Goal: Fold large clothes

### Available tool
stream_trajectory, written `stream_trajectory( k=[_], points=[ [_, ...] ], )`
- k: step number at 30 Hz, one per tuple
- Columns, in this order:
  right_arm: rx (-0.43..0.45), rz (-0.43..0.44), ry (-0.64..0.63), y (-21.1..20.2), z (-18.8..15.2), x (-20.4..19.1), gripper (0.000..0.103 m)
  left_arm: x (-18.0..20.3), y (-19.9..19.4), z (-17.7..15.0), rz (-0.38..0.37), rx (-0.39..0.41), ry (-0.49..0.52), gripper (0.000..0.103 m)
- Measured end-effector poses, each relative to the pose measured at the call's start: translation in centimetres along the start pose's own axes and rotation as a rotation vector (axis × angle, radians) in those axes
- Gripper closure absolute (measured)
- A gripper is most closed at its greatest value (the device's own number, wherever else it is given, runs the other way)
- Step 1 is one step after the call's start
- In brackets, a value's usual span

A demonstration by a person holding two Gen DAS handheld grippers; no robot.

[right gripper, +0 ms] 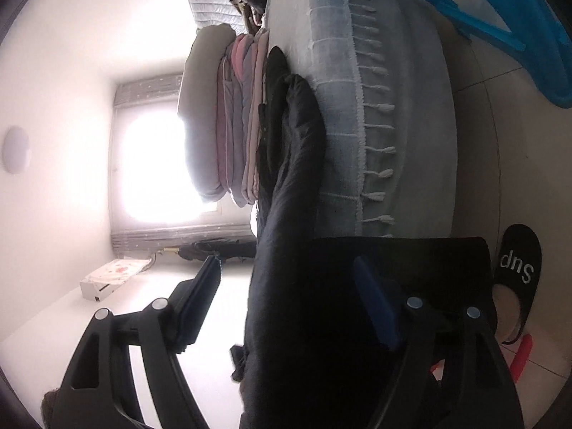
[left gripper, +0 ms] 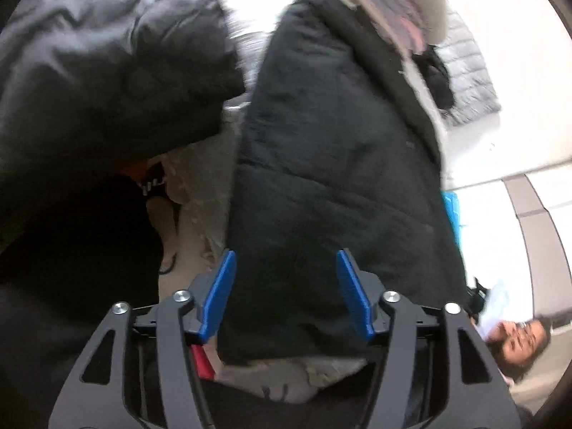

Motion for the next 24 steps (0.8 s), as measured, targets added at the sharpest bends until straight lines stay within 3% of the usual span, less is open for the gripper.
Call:
stream_trajectory(
  k=[3, 7, 10, 12, 17, 18, 19, 20, 21, 24],
  points=[
    [-0.020, 0.006, -0.027, 0.2, -0.1, -0.9, 0.029, -1.2, 1.7, 1.1, -0.040, -0.009, -0.088, 0.036],
    [-0.066, -0.002, -0.031, 1.2, -0.2, -0.9, 0.029, -1.4, 3.5, 2.0, -0.018, -0.017, -0.067, 0.026],
    [-0.116, -0.007, -0.039, 2.4, -0.6, -0.8, 0.029, -1.8, 5.4, 1.2, -0.077, -0.075, -0.104, 0.023],
    [-0.140, -0.014, -0.051, 3.0, -0.9, -0.8, 0.029, -1.4, 6.8, -0.4, -0.128, -0.161, -0.120, 0.023],
    [-0.161, -0.013, -0.088, 3.5, -1.5, -1.3, 0.029, 2.1, 8.2, -4.4, -0.120, -0.291, 0.048, 0.022],
    [-0.156, -0.035, -0.120, 3.6, -1.7, -1.5, 0.040, 2.7, 8.1, -4.8, -0.110, -0.285, 0.081, 0.025],
    [-0.160, -0.047, -0.142, 3.7, -1.9, -1.8, 0.068, 3.3, 7.9, -5.0, -0.100, -0.262, 0.111, 0.032],
    [-0.164, -0.077, -0.173, 3.8, -2.2, -2.0, 0.079, 3.8, 7.5, -5.1, -0.102, -0.249, 0.127, 0.062],
    [-0.159, -0.092, -0.190, 3.7, -2.3, -2.3, 0.082, 3.8, 7.1, -5.1, -0.091, -0.236, 0.125, 0.090],
    [-0.125, -0.086, -0.219, 3.6, -2.7, -3.1, 0.088, 4.2, 4.6, -4.9, -0.092, -0.167, 0.125, 0.099]
  ],
)
Point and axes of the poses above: each gripper's, at about its wrist camera, not at the fingertips, and y roughly the way its jaws point, x to its right, z to its top, the point moved 8 cm from there along y, roughly the way its jaws point, and after that the axes turned 4 degrees about -x, right-handed, at the moved point
